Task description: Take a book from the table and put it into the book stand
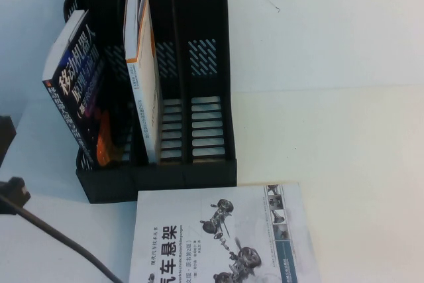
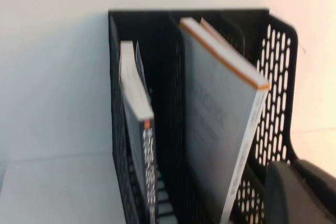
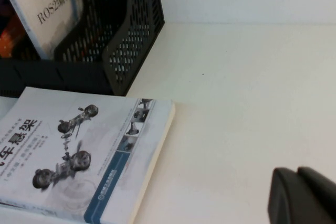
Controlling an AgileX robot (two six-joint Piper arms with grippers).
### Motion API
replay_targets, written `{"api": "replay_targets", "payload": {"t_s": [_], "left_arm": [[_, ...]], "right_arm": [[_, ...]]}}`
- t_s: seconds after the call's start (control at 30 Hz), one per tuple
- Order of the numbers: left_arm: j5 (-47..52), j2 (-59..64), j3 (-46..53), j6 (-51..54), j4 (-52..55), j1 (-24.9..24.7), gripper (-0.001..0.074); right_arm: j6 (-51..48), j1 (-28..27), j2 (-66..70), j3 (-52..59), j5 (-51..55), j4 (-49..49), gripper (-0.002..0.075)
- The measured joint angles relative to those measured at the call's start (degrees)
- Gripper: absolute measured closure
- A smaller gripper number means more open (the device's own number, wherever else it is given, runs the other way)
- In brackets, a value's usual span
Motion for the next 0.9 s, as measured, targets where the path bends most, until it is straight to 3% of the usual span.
{"api": "replay_targets", "payload": {"t_s": [0.73, 0.9], "left_arm": [[-2.10, -3.30, 4.26, 0.00, 0.10, 0.16, 0.0738], [-1.10, -12.07, 8.26, 1.13, 2.17, 6.06, 0.0738]], "right_arm": [[-0.11, -0.10, -0.15, 2.86, -0.99, 0.30, 0.0718], [-0.11, -0.10, -0.15, 2.86, -1.09, 0.30, 0.0718]]}}
